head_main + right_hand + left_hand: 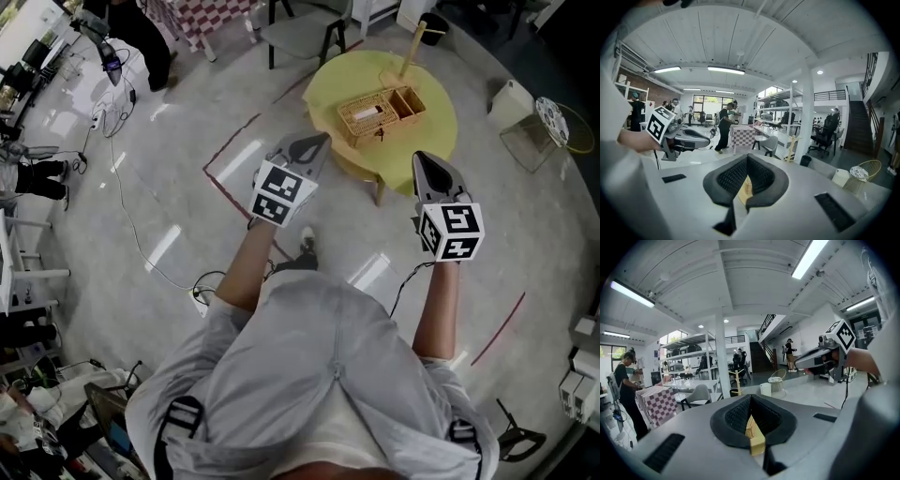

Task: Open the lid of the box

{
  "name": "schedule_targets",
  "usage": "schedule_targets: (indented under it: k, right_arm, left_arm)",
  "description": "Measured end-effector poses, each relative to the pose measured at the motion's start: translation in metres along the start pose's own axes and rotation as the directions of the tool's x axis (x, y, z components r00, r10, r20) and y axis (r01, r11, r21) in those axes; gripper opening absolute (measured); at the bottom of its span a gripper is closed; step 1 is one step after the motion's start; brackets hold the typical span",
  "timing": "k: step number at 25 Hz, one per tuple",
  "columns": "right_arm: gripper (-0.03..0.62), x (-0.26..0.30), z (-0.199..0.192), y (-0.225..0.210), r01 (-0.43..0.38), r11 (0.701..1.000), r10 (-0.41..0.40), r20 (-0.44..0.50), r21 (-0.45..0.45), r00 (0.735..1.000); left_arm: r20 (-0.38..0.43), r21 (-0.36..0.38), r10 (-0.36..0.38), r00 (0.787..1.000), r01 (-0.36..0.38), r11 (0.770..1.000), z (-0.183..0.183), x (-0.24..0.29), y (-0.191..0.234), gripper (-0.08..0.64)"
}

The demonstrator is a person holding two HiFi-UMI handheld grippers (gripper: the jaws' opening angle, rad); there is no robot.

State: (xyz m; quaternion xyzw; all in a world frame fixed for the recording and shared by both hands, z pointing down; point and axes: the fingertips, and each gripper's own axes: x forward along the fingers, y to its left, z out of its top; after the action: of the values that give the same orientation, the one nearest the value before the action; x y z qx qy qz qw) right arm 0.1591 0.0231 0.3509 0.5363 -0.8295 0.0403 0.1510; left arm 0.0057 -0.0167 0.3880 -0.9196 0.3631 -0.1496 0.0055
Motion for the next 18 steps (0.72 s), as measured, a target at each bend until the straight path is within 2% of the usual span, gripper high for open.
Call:
schedule_targets:
  k: [10, 18]
  right_arm:
    - [0.023, 0.088, 0.008, -0.027, 0.086, 0.995, -0.083, -0.066, 0.042, 0.994]
    - [0.023, 0.134, -0.003, -0.047, 0.146, 0.988, -0.138, -0.134, 0.052, 0.981]
  left_arm:
    - [-0.005, -0.02, -0.06, 0.998, 0.06, 0.998, -0.004, 0.059, 0.079, 0.029]
    - [-0.037, -0.036, -0.125, 0.991, 0.124, 0.992, -0.017, 0.097, 0.112, 0.029]
